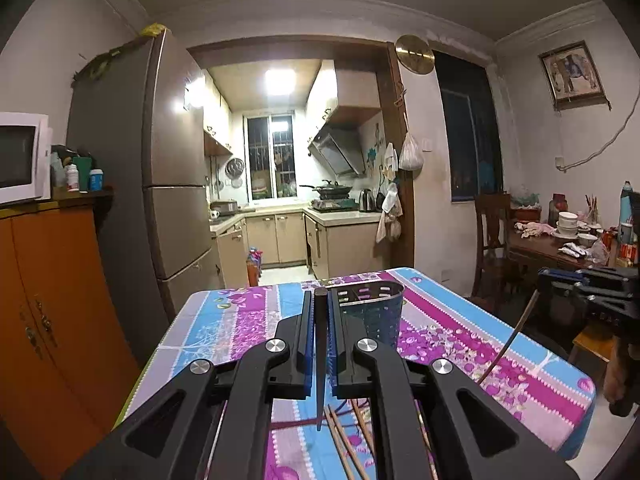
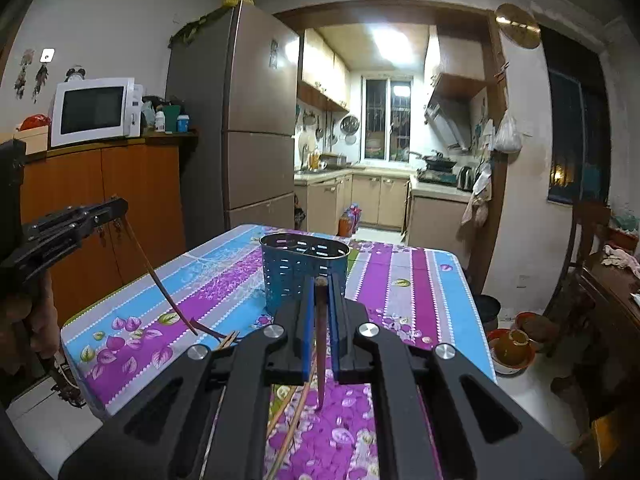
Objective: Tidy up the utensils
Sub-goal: 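Lift the chopsticks and lower them into the teal holder with both tools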
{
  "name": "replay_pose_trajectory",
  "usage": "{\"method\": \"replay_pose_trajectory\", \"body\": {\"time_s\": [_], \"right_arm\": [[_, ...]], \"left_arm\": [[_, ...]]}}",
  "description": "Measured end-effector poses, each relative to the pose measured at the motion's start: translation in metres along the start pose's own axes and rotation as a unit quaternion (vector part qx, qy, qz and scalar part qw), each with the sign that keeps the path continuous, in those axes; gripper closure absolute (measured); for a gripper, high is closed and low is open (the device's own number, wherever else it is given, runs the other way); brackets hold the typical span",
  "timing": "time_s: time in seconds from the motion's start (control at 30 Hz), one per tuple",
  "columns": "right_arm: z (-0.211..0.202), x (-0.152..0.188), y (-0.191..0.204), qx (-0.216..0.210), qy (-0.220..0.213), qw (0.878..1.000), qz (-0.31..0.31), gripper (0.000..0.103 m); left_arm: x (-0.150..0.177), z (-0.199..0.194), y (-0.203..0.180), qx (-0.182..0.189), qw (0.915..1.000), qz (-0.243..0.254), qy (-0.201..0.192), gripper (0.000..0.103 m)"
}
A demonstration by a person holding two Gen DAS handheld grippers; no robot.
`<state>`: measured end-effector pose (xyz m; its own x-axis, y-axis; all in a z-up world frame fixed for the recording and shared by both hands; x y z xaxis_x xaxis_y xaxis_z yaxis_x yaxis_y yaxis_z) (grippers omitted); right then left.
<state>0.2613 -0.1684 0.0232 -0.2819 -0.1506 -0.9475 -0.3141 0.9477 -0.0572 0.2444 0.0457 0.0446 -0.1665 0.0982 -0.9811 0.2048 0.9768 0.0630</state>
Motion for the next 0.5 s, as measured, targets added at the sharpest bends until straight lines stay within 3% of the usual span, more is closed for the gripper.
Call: {"method": "replay_pose_trajectory", "body": {"time_s": [0.27, 0.5], "right_arm": [[0.031, -0.057, -0.009, -0.003, 0.004, 1.0, 0.0, 0.098], [0.056, -0.151, -0.012, 0.004, -0.011, 1.0, -0.011, 0.098]], "left_arm": [[-0.062, 0.027, 0.008, 0.008, 0.9999, -0.012, 0.009, 0.096], [-0.134, 0.065, 0.012, 0.017, 0.9995, -0.027, 0.003, 0.096]]}}
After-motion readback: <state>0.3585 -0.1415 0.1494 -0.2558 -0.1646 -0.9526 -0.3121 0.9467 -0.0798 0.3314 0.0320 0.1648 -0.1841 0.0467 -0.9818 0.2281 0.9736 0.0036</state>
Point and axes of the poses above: each gripper's, at about its wrist camera, not at the fingertips, and z roughly the way its jaws point, y to its left, x to its underside, the point moved 10 cm from there along z, roughly the way its jaws point, and after that the axes turned 4 degrees about x, right-handed, at the moved point
